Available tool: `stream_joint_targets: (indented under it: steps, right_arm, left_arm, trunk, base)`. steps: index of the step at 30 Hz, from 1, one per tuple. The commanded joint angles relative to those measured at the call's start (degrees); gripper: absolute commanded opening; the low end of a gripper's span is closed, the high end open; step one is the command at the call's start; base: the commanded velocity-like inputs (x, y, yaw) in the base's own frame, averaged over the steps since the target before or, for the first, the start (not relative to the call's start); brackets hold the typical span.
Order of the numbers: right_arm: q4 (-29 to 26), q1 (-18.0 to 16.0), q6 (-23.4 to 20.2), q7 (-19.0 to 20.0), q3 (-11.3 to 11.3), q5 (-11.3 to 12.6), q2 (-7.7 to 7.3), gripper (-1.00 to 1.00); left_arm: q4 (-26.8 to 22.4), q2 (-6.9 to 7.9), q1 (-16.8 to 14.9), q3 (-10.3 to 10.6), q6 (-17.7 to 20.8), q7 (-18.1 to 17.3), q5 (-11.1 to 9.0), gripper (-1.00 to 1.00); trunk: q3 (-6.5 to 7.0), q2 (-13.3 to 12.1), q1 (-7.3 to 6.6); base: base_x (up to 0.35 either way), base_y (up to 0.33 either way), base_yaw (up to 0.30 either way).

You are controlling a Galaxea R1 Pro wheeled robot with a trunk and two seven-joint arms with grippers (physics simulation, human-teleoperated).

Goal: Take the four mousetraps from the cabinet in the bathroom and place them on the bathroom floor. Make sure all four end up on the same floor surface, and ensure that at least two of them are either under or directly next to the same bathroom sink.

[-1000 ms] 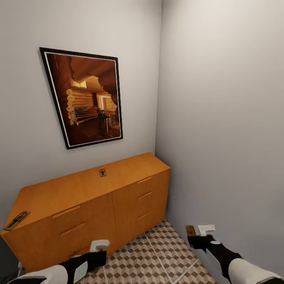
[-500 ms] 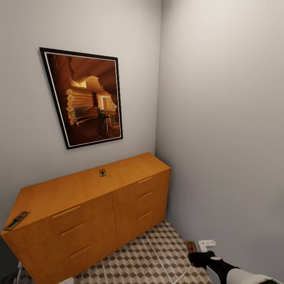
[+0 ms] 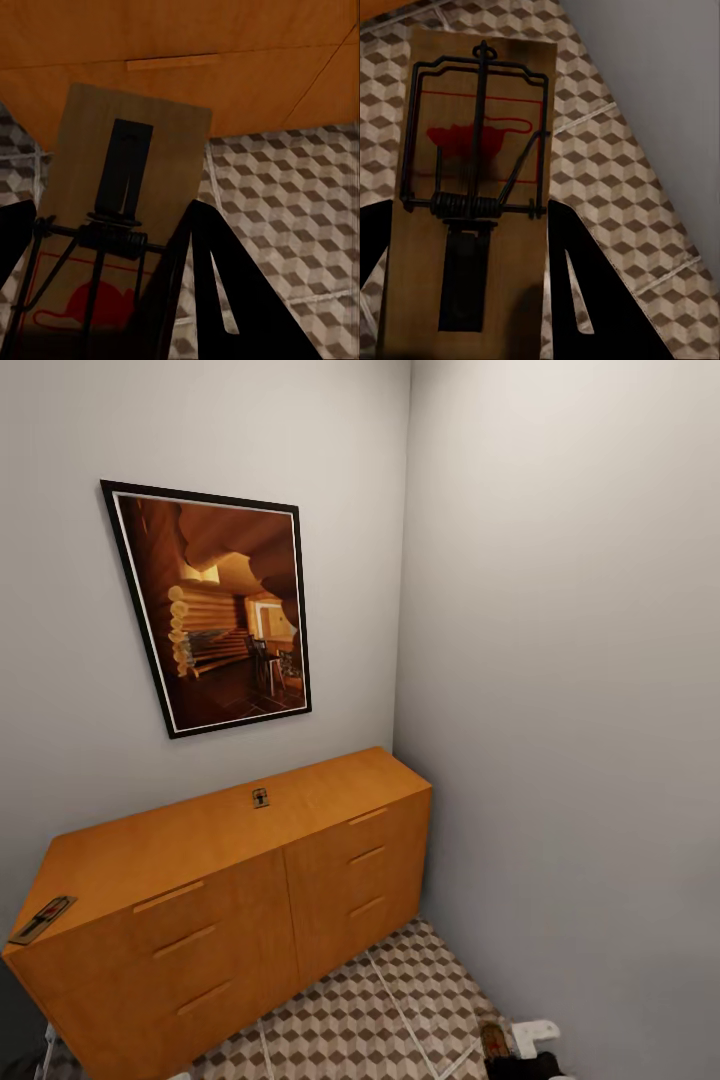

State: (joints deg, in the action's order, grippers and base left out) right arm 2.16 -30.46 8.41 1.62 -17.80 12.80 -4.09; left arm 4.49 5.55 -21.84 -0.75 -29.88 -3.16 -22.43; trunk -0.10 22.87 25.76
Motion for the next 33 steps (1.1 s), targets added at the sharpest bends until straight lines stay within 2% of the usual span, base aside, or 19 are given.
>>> stream_joint_targets:
  steps: [1,3,5,8,10,13,16,20,23,33]
  right_arm:
    - [0.2,0.6,1.1,0.3,-0.5,0.9,-0.04,-1.0]
    - [0.2,2.4,3.6,0.1,-0.5,1.0,-0.17,-1.0]
    - [0.2,4.3,7.5,-0.2,-0.5,1.1,-0.23,-1.0]
    - [0.2,5.7,10.6,-0.5,-0.4,1.1,-0.38,-1.0]
    - [0.2,6.0,11.5,-0.7,-0.3,1.2,-0.66,-1.0]
    - [0.0,6.3,12.0,-1.8,0.6,1.3,-1.84,-1.0]
    - [-0.5,6.3,12.2,-3.0,4.5,1.7,-2.8,-1.0]
    - [-0.7,6.4,12.2,-3.3,6.8,1.7,-2.98,-1.0]
    - [-0.7,6.4,12.2,-3.4,7.5,1.5,-2.89,-1.0]
    - [-0.6,6.4,12.2,-3.4,7.8,1.5,-2.55,-1.0]
  left_arm:
    - [0.3,-0.11,-0.1,0.0,-0.2,-0.5,-0.2,-1.0]
    - [0.3,-0.4,0.0,0.0,1.0,-0.7,0.1,-1.0]
    - [0.2,-0.95,0.0,0.1,4.3,-1.1,1.0,-1.0]
    - [0.2,-1.17,0.1,0.1,7.1,-1.5,2.7,-1.0]
    - [0.2,-1.2,0.0,0.1,7.7,-1.5,3.2,-1.0]
    - [0.2,-1.45,0.0,0.1,6.8,-1.6,3.6,-1.0]
    - [0.2,-2.35,0.1,0.1,3.2,-1.7,3.7,-1.0]
    - [0.2,-3.51,0.1,0.1,1.4,-1.4,3.8,-1.0]
    - [0.2,-3.77,0.1,0.1,1.1,-1.5,3.7,-1.0]
    - [0.2,-3.54,0.7,0.0,1.1,-0.9,3.7,-1.0]
  trunk:
    - [-0.01,0.0,0.03]
    - [-0.01,0.0,0.03]
    - [-0.01,0.0,0.03]
    - [-0.01,0.0,0.03]
    - [-0.01,0.0,0.03]
    - [-0.01,0.0,0.03]
    - [-0.01,0.0,0.03]
    - [-0.01,0.0,0.03]
    - [-0.01,0.0,0.03]
    - [-0.01,0.0,0.03]
  base:
    - [0.0,0.0,0.0]
    - [0.0,0.0,0.0]
    - [0.0,0.0,0.0]
    - [0.0,0.0,0.0]
    - [0.0,0.0,0.0]
    - [0.0,0.0,0.0]
    - [0.0,0.0,0.0]
    - [0.0,0.0,0.0]
    - [0.0,0.0,0.0]
    - [0.0,0.0,0.0]
